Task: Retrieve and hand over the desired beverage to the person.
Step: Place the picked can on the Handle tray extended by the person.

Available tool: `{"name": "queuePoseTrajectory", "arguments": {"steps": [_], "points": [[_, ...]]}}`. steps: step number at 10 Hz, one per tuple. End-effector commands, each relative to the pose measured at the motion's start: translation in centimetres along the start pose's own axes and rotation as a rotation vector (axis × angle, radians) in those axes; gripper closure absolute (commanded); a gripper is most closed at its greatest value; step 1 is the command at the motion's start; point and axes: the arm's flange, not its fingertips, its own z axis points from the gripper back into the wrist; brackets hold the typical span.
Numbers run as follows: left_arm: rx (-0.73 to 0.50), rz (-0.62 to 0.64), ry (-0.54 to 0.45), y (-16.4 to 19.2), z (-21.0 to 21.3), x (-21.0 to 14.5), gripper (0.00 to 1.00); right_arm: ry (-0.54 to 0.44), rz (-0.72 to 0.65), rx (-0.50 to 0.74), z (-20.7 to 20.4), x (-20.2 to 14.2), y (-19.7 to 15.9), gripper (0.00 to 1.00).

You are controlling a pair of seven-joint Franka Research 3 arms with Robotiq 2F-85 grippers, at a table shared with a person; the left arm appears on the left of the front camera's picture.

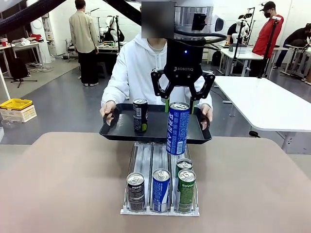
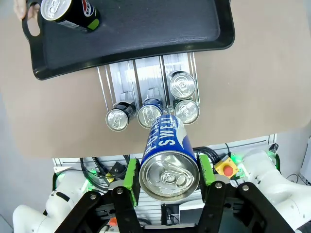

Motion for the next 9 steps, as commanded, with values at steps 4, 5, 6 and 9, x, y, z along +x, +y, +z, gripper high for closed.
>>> {"name": "queuePoseTrajectory", "arguments": {"steps": [4,5,6,9], "points": [[0.013,-0.134,-0.098,1.7,-0.5,7.7,0.42,-0.004,0.002,0.023,-0.2,0.0,-0.1,0.00],[0.008,-0.141,-0.088,1.8,-1.5,9.5,0.42,-0.004,0.002,0.023,-0.2,0.0,-0.1,0.00],[-0.014,-0.130,-0.067,2.0,-2.5,10.8,0.42,-0.004,0.002,0.023,-0.2,0.0,-0.1,0.00],[-0.052,-0.071,-0.071,3.4,-4.8,15.5,0.42,-0.004,0.002,0.023,-0.2,0.0,-0.1,0.00]]}}
